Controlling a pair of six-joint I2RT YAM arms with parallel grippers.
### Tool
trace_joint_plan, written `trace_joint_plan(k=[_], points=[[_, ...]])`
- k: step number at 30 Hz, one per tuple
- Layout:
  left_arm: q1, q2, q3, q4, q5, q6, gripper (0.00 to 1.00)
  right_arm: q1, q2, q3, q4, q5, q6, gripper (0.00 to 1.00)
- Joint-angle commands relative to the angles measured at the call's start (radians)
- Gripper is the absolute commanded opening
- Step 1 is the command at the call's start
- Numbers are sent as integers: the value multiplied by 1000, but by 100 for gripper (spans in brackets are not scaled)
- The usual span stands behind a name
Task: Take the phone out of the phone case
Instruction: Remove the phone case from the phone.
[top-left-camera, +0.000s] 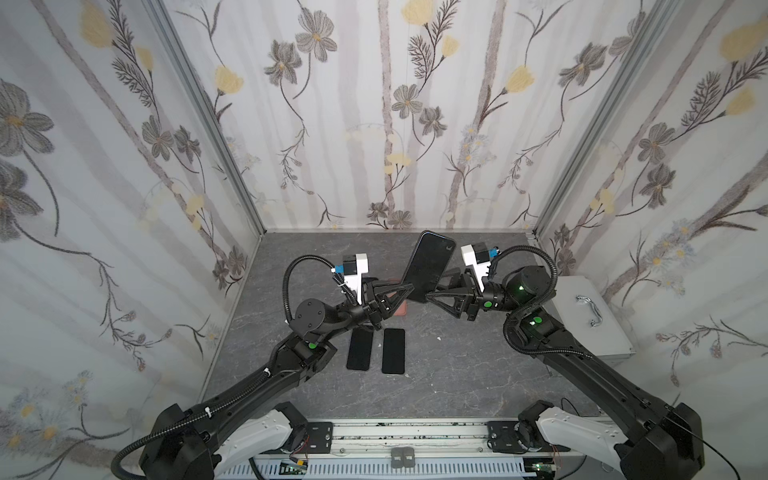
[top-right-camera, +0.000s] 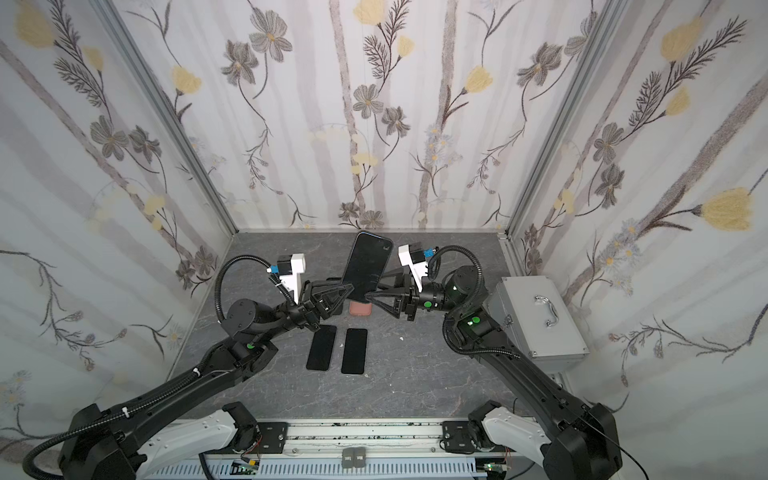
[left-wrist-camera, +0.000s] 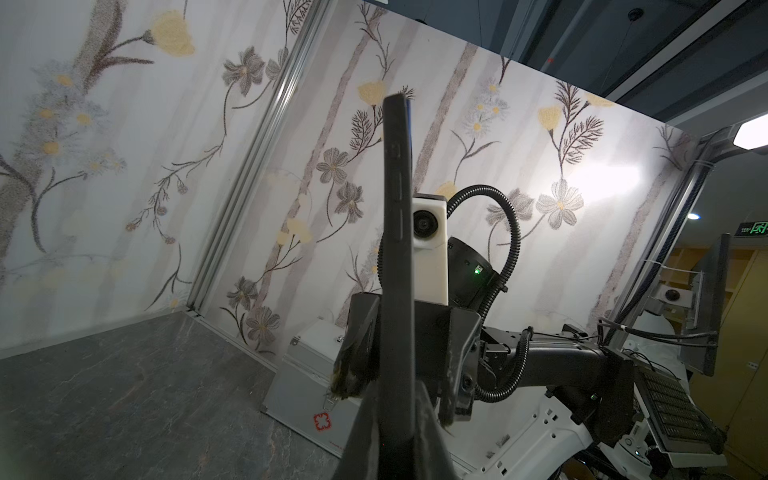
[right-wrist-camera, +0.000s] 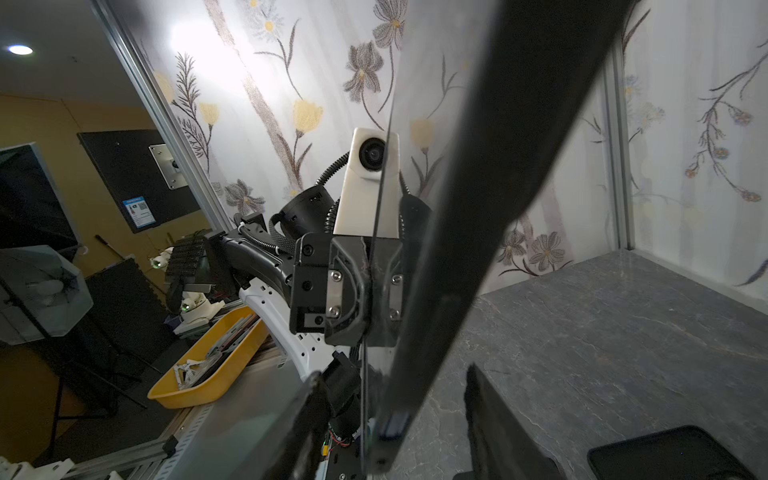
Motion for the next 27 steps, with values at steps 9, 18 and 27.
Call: trace_joint_plan(k=[9,18,27], points=[[-6,3,10,99,14,-6,0,11,10,-1,64,-29,22,34],[-12,5,2,98,23,1,0,16,18,9,46,-37,22,30],[-20,13,10,97,28,9,0,29,18,13,24,-27,19,22]])
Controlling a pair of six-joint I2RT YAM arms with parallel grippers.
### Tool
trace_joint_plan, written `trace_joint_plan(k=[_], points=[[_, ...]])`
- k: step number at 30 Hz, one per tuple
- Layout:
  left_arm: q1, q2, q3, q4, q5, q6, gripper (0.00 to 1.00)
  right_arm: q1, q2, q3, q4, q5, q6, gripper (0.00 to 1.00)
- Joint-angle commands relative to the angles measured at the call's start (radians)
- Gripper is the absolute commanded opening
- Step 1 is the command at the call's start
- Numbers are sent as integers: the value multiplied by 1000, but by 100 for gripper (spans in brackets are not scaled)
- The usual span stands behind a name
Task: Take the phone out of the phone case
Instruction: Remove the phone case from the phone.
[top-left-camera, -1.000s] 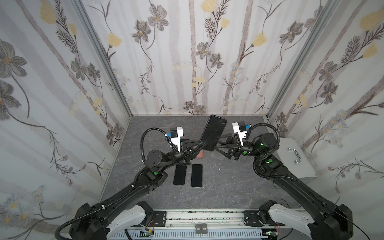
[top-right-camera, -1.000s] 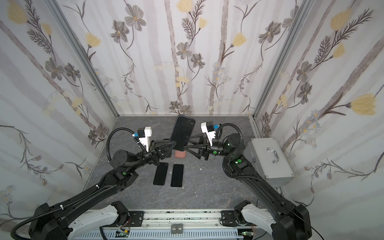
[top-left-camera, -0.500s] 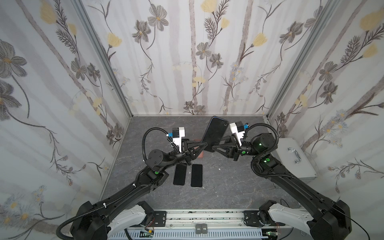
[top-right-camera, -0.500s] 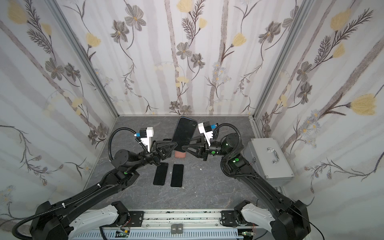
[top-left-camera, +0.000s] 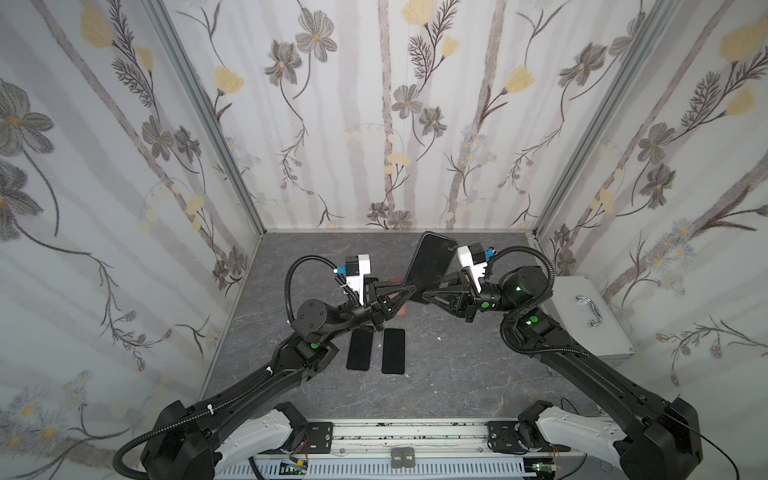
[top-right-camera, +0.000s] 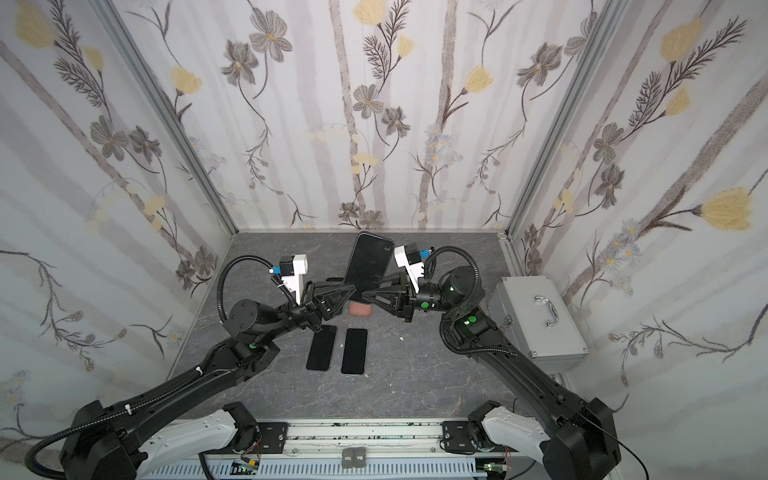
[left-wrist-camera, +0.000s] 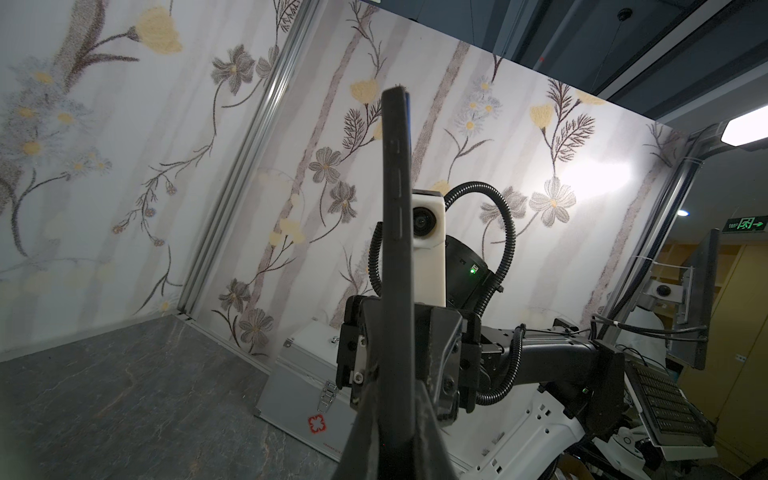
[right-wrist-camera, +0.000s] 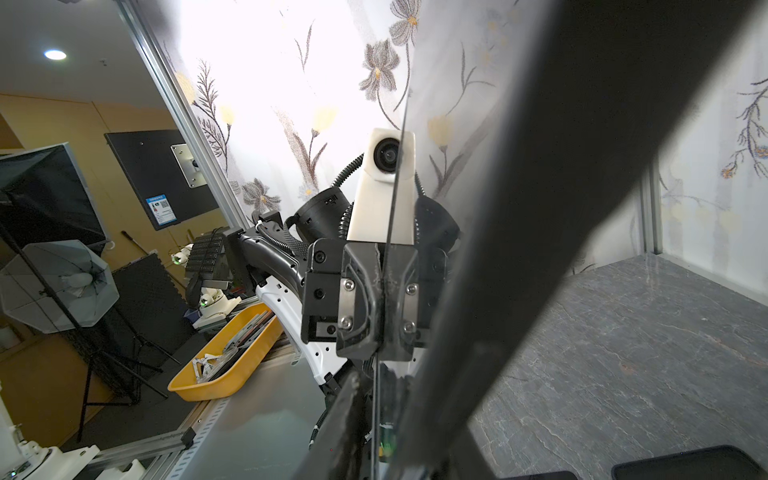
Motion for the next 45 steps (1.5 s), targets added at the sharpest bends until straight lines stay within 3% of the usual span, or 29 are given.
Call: trace_joint_plan(k=[1,10,11,12,13,14,16,20,24,27,30,35,45], points=[[-2,3,8,69,21,6,0,5,6,13,-12,-7,-3,20],[-3,-1,-3,68,4,37,0,4,-39,15,-75,52,-58,0],[-2,-3,-4,66,3,55,13,2,-47,21,-105,65,-80,0],[-2,-5,-5,64,1,76,35,3,-58,29,-148,87,-114,0],[-3,-8,-5,54,-11,93,46,3,-71,40,-201,119,-155,0],[-2,-14,-3,30,-31,120,56,2,-90,50,-261,160,-206,0],[-4,-27,14,-40,-55,179,61,2,-134,49,-325,244,-281,0],[-24,-58,91,-236,-164,374,63,-40,-196,30,-367,317,-337,0],[-102,-70,200,-416,-344,619,63,-148,-209,27,-356,222,-309,0],[-139,-56,267,-473,-404,725,64,-232,-192,27,-309,118,-234,0],[-165,-24,326,-512,-422,791,64,-255,-174,62,-366,106,-255,0],[-210,23,392,-539,-465,865,64,-241,-192,82,-475,175,-347,0],[-260,52,429,-539,-517,935,65,-52,-277,62,-636,536,-564,0]])
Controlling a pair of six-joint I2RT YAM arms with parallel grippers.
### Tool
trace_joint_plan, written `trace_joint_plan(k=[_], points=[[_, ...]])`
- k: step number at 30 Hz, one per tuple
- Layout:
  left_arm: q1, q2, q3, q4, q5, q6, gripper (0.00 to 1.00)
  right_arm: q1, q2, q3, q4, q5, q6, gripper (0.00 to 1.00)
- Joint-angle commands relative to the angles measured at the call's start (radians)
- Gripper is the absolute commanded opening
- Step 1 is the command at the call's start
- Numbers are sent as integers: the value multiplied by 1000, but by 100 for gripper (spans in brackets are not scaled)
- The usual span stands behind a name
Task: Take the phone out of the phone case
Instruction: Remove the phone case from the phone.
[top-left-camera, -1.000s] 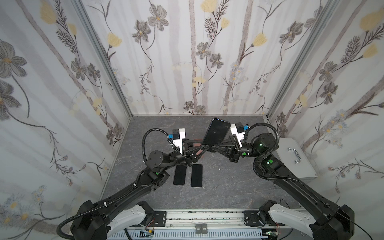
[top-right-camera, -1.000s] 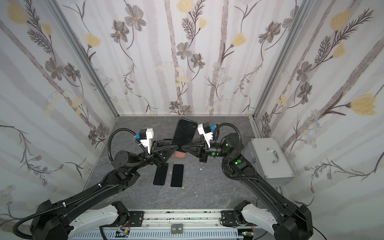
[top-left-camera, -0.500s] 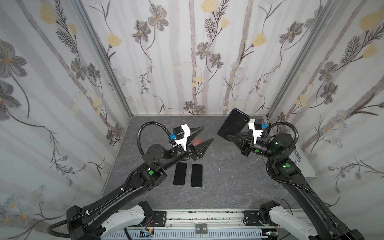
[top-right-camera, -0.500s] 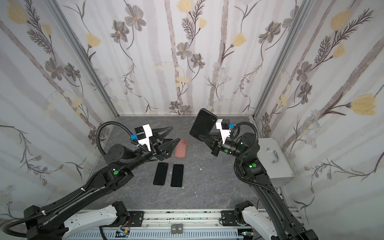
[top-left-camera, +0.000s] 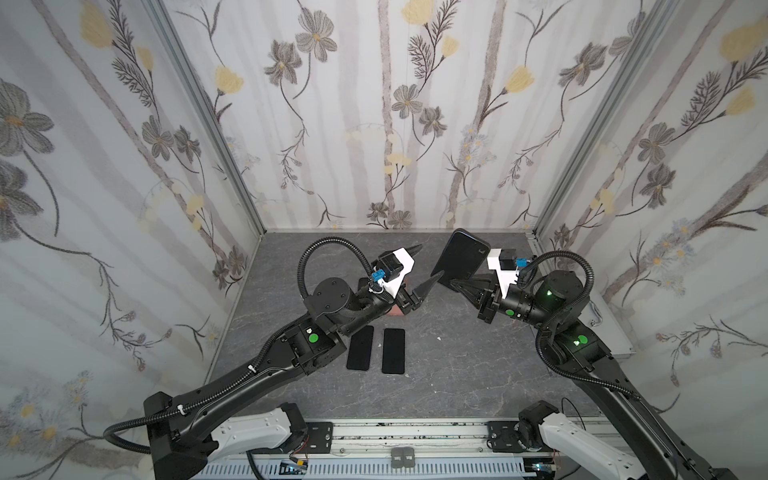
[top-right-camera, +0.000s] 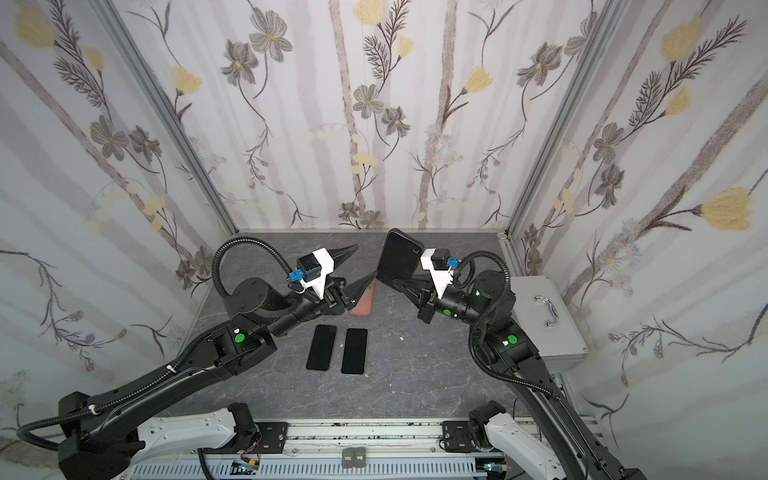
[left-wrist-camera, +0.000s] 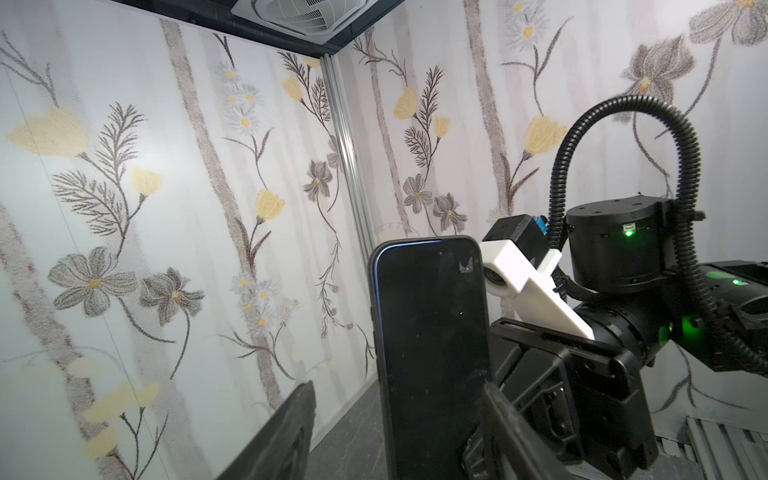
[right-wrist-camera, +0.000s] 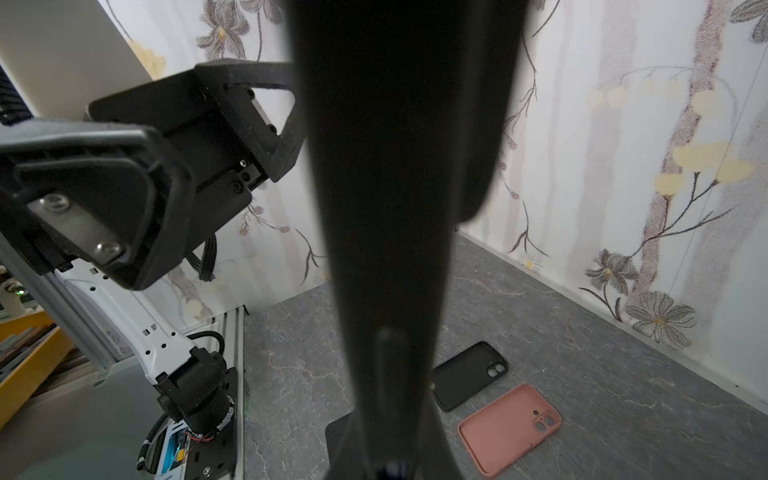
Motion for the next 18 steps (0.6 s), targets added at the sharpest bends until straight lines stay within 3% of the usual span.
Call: trace_joint_plan(k=[1,18], points=[[-8,1,11,3,-24,37,65,35,-17,-4,-18,149,-109,0],[-18,27,11,1,-20,30,57,114,10,-1,-80,164,-212,0]])
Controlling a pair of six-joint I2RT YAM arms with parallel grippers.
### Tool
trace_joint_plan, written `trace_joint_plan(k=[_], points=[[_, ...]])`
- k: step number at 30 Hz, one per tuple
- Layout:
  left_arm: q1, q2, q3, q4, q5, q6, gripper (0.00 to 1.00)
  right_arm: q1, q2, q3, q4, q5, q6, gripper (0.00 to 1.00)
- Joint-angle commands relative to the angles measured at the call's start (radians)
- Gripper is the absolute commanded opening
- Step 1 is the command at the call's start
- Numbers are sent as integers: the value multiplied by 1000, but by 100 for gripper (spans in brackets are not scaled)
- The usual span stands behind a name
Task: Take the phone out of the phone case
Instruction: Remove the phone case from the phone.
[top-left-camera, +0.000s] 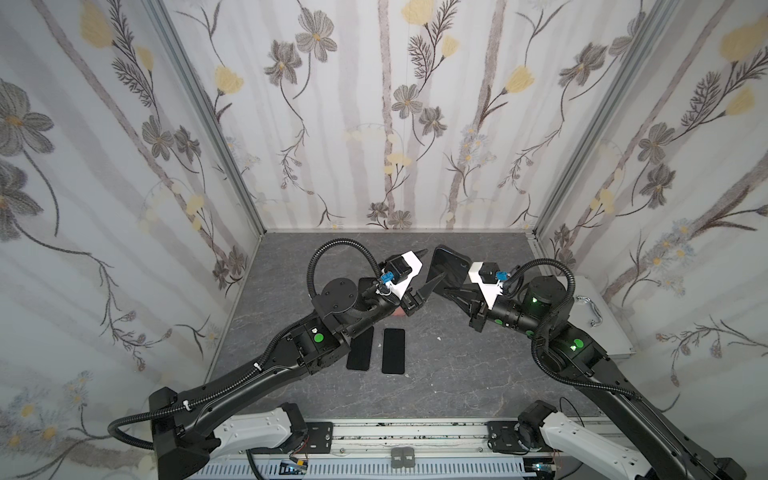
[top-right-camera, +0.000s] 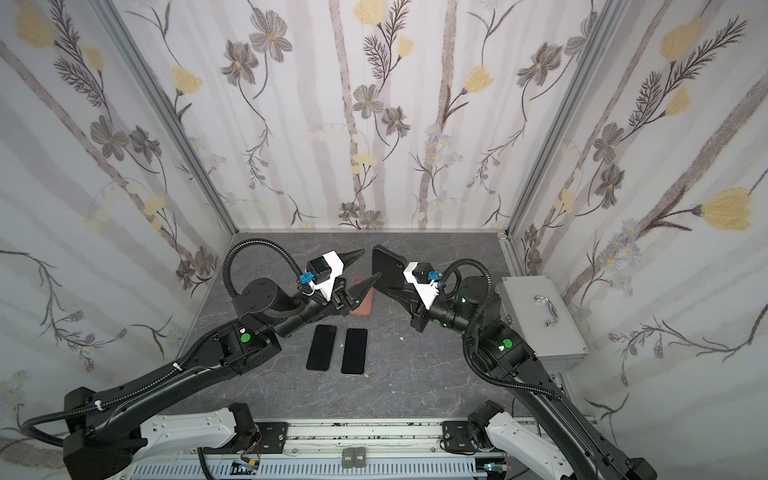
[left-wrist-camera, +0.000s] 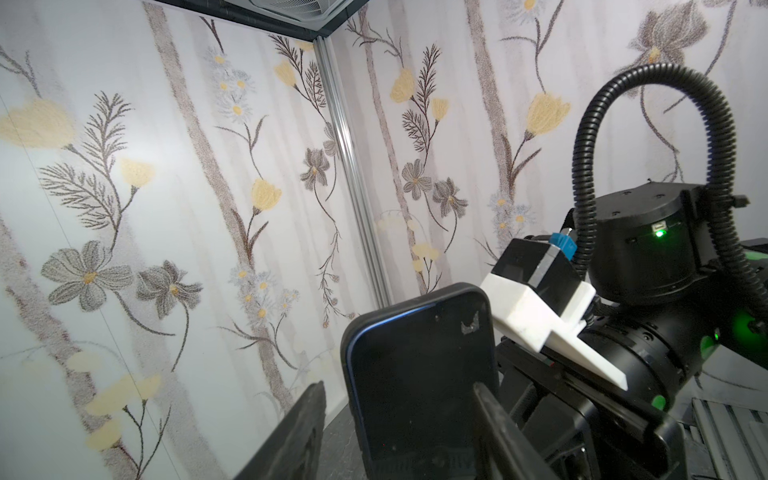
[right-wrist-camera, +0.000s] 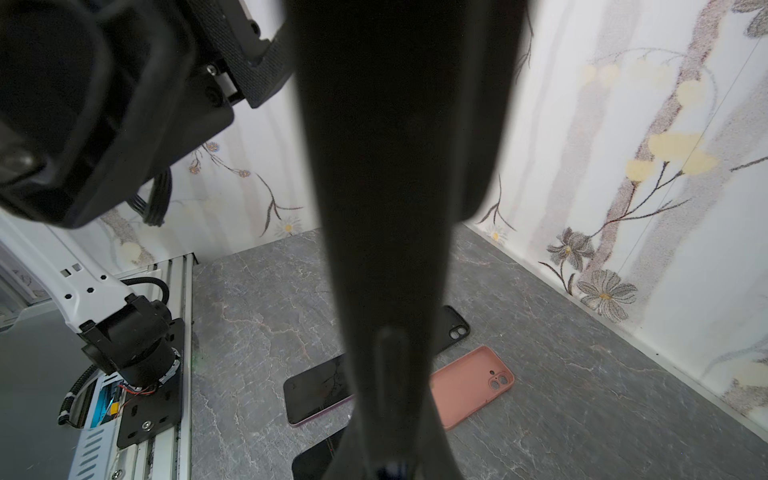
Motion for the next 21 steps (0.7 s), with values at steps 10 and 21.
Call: trace_joint_plan(k=[10,21], points=[[-3,25,19,13,7,9,55,16,21,21,2,-4,-55,0],[-2,31,10,12,16,-1,54,48,21,24,-8,8,-82,0]])
